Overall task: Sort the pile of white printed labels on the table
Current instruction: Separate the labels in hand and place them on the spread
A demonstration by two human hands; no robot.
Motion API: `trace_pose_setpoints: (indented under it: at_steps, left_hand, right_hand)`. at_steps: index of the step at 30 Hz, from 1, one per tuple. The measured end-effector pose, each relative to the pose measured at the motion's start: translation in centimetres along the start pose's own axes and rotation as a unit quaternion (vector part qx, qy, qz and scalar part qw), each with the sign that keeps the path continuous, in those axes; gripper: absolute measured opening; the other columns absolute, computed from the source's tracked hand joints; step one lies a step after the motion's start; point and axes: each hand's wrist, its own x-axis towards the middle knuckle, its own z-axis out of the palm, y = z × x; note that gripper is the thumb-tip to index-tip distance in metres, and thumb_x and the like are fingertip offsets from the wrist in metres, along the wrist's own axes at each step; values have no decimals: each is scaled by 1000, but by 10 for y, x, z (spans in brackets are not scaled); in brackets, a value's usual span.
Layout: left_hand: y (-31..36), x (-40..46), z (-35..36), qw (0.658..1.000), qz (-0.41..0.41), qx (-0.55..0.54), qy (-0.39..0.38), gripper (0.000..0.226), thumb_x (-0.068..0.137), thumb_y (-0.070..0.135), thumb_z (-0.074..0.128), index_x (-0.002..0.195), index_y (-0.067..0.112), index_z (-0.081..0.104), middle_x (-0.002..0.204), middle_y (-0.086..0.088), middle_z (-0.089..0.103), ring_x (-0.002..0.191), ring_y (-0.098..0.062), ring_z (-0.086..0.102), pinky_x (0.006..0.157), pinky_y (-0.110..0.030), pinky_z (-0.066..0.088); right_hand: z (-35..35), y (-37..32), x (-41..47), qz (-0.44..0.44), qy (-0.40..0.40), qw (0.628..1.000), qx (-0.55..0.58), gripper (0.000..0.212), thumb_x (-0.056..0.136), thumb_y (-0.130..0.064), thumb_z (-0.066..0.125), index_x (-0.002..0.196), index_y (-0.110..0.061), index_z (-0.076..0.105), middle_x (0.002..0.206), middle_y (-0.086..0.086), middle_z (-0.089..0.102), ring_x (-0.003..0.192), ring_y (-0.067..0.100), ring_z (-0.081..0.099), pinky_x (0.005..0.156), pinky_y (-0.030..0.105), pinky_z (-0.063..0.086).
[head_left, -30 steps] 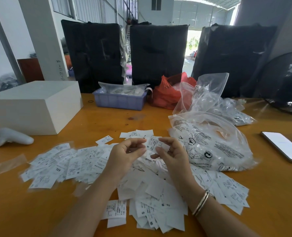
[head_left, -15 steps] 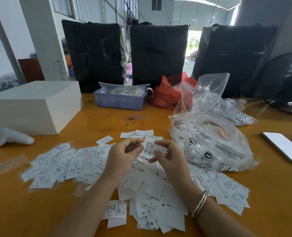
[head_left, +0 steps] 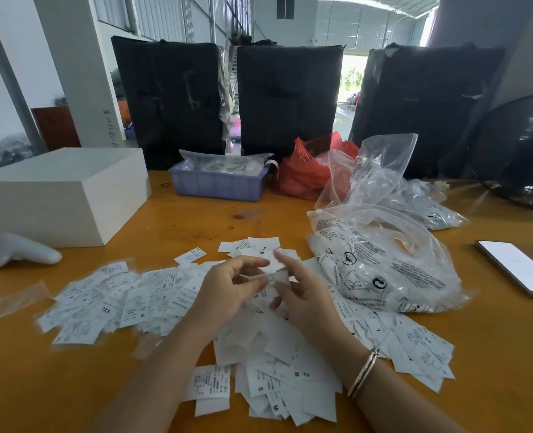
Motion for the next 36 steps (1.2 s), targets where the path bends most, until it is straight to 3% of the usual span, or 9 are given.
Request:
trace_pose_setpoints:
  at_steps: [5,9,12,16,23,26,30,33,36]
  left_hand:
    - [-1,-1,3,996,15,-16,85,25,82,15,73,95,36,67,81,13,68,76,-1,66,63,-11,51]
    - [-3,0,4,996,20,-21,86,21,83,14,72,93,32,68,79,15,68,74,-2,67,63,-12,50]
    - [-4,2,2,995,13,-8,98,18,83,16,72,90,32,69,82,10,67,74,1,65,61,-12,49]
    - [-5,3,-3,991,20,49,124,12,87,20,68,90,32,69,85,12,68,76,6,61,59,-9,47]
    - [-6,7,-26,961,-36,145,232,13,86,25,68,83,36,61,81,12,65,65,-7,60,48,-17,44]
    - [-11,7,-36,948,-60,204,236,8,87,25,67,89,30,62,83,5,67,63,-16,61,48,-26,46]
    - [-13,6,-41,902,-62,347,250,17,87,28,67,103,21,66,97,1,65,71,-13,56,66,-33,49]
    - [-12,5,-35,881,-13,401,249,19,88,25,66,105,18,67,109,-8,65,99,-27,56,81,-45,51]
    - [-11,4,-22,880,65,429,192,17,88,18,65,104,15,69,109,-6,67,101,-26,56,81,-40,48]
  right_hand:
    - [-3,0,3,-1,76,997,-5,32,90,-9,62,110,-33,58,91,-5,65,67,5,69,60,10,47]
    - [1,-2,-2,-23,35,996,-76,28,91,-9,59,99,-34,68,77,-21,68,74,-3,66,60,9,45]
    - [3,-4,-5,-64,-24,985,-160,37,89,-2,53,117,-20,67,108,-11,68,95,3,62,83,22,48]
    - [4,-5,-6,-104,-72,960,-249,51,85,-3,49,131,-22,56,129,-9,57,117,7,49,101,26,28]
    - [-16,-12,8,-99,111,970,-192,32,90,-2,52,111,-21,67,103,-17,59,100,-3,51,92,15,40]
    - [-29,-13,17,-81,157,966,-187,26,91,-1,52,102,-15,70,101,-12,59,101,10,56,90,22,45]
    - [-53,-18,32,-78,229,951,-194,28,92,1,47,98,-13,70,100,-7,60,85,9,56,69,4,41]
    - [-77,-18,48,-76,259,939,-211,32,91,4,43,99,-13,70,102,-2,62,73,10,52,61,9,35]
    - [-99,-11,63,-20,285,925,-251,35,92,2,40,110,-9,67,112,6,64,81,15,58,67,21,45]
